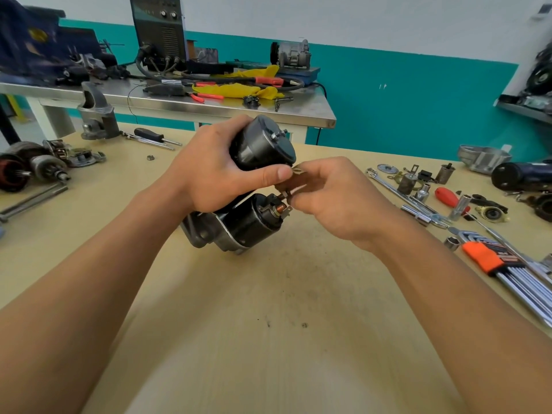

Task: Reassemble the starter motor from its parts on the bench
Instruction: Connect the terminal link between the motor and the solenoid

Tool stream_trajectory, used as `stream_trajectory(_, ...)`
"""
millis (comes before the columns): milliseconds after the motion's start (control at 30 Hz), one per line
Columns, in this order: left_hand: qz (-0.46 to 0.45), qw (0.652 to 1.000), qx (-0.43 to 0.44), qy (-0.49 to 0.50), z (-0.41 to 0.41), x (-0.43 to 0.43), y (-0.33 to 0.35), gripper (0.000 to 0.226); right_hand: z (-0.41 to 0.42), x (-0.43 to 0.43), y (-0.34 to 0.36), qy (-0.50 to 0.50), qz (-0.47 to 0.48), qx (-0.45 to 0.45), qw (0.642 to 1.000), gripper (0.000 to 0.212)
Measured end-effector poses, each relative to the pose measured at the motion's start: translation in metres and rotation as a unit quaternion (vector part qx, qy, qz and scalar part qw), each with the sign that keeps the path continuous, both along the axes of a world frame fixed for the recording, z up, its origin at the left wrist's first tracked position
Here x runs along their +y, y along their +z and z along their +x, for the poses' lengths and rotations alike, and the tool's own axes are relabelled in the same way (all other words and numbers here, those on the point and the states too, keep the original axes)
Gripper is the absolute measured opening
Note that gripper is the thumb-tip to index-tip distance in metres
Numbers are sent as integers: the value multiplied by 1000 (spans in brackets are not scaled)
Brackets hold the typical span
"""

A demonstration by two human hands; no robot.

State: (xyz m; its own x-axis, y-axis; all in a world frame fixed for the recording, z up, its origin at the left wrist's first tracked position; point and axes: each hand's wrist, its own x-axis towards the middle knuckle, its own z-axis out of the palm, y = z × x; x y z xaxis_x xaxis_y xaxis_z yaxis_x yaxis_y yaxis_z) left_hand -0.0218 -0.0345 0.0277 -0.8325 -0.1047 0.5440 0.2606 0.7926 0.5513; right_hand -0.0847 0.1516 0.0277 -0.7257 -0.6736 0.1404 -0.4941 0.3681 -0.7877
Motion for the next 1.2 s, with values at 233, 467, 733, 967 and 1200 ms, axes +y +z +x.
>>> stream_trajectory(233,-4,1000,-4,1,-1,-1,0,74,-2,-1,-3,-31,37,51,998,19)
stream_trajectory(467,-5,1000,3,-1,0,-1,-1,73,-4,8,-1,46,26,80,995,28)
stream_trajectory(733,-6,1000,3,-4,0,-1,0,73,-5,0,-5,-25,17,54,998,21)
stream_trajectory(967,-8,1000,4,-8,-1,-2,-1,69,-10,9,-5,51,22,139,989,22)
stream_trajectory(1200,-6,1000,3,-14,-1,-2,-1,72,-12,9,-9,72,-21,106,991,35)
